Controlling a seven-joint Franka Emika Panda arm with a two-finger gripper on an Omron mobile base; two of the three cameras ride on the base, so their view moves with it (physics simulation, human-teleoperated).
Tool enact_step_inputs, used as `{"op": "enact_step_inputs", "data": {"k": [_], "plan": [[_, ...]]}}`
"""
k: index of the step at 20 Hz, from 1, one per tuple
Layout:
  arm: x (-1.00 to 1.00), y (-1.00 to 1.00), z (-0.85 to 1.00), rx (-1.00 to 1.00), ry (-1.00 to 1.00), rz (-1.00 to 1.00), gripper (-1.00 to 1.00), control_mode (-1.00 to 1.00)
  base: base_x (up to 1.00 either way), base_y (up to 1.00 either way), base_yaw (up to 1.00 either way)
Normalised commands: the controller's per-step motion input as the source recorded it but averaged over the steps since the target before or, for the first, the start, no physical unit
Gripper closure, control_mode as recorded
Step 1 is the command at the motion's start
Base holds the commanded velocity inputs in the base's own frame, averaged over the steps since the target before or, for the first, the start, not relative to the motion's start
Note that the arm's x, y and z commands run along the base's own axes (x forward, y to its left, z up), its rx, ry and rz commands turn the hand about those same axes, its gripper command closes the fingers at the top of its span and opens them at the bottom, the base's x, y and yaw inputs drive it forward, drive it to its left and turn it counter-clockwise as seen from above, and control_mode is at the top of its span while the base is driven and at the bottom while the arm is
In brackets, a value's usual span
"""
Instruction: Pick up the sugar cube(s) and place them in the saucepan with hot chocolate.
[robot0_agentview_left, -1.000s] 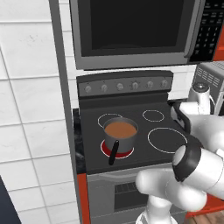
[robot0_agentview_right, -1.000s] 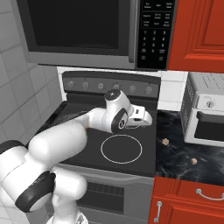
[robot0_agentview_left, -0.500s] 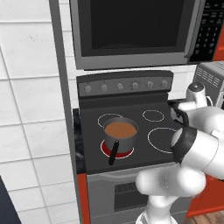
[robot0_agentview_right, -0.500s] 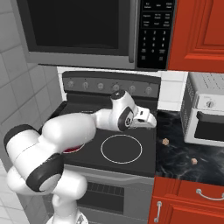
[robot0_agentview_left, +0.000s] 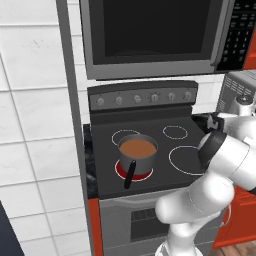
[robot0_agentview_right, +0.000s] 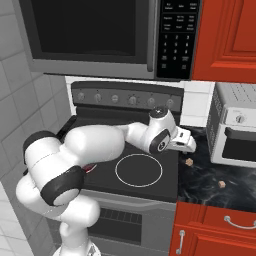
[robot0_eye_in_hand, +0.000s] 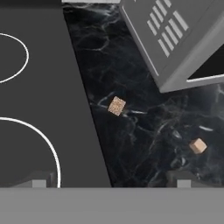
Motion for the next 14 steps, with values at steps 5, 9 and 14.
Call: {"op": "enact_step_inputs", "data": {"k": [5,9,14], "plan": [[0.0,-0.26,-0.19,0.23,0.0,0.0,-1.0,-1.0,0.0,0.0,0.0],[-0.08,-0.02,-0.07,0.13,-0.01,0.0,-1.0,-1.0,0.0,0.0,0.0],[-0.01,0.0,-0.03,0.0,0.0,0.0,-1.0,-1.0,0.0,0.0,0.0]]}}
